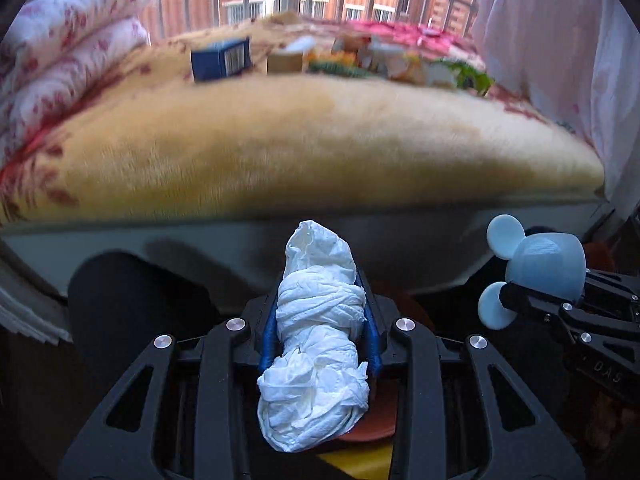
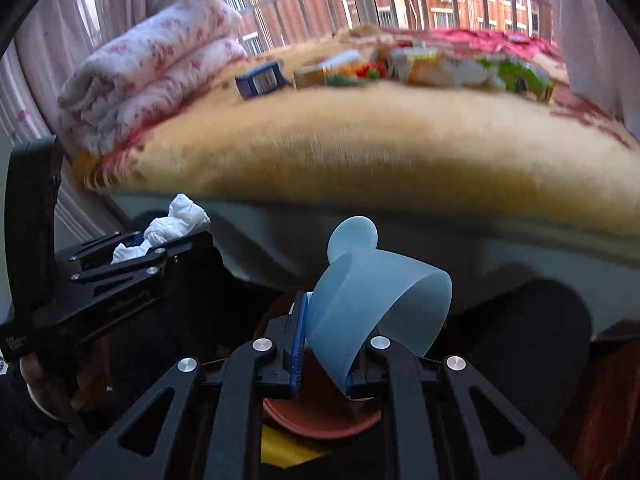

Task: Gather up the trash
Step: 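Carry both items down to the orange bucket and open both tools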

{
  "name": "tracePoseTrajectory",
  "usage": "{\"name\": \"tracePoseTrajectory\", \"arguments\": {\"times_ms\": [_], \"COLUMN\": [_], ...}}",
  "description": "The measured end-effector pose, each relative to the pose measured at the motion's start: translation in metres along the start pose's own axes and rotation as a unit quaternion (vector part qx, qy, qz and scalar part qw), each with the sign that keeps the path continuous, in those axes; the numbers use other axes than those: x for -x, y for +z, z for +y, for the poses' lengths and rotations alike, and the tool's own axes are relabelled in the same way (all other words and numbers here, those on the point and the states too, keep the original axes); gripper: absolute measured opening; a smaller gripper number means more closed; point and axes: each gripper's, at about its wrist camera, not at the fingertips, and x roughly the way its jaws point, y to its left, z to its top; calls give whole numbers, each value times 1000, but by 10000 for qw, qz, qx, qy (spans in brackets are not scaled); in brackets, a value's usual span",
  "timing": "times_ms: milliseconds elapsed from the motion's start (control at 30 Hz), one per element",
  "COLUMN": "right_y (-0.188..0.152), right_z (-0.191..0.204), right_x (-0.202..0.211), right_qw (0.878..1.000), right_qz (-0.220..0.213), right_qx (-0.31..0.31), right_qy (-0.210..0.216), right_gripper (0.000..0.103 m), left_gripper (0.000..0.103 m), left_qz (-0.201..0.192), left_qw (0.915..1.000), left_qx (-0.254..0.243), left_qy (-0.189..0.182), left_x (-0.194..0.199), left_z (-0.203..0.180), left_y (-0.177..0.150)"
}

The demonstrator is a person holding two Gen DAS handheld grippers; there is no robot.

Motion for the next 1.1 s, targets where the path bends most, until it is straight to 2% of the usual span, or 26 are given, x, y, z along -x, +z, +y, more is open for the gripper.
{"name": "tracePoseTrajectory", "arguments": {"times_ms": [200,700,733,767,800,833,867,1100], "right_y": [-3,-7,-7,-7,-8,-7,-7,-4], "right_z": [3,1,2,1,0,1,0,-14], "right_x": [-18,-32,-33,-34,-36,-37,-36,-31], "right_qw": [9996,9986,9986,9986,9984,9985,9987,9990], "right_qz": [258,528,531,537,565,547,511,401], "right_qx": [23,30,28,26,8,-1,0,-150], "right_qy": [80,21,15,3,6,-9,-40,-149], "right_gripper": [15,16,18,19,36,58,64,64], "left_gripper": [32,33,33,38,52,62,76,79], "left_qz": [262,374,392,413,444,466,459,436], "left_qw": [9997,9993,9992,9991,9990,9989,9989,9990], "left_qx": [-8,-3,1,2,8,10,30,113], "left_qy": [16,20,14,6,-2,-16,-33,-59], "left_x": [-15,-24,-24,-25,-26,-27,-27,-28], "left_z": [-3,-2,-2,-2,-2,-3,-2,2], "left_y": [-6,-7,-8,-8,-8,-8,-8,-8]}}
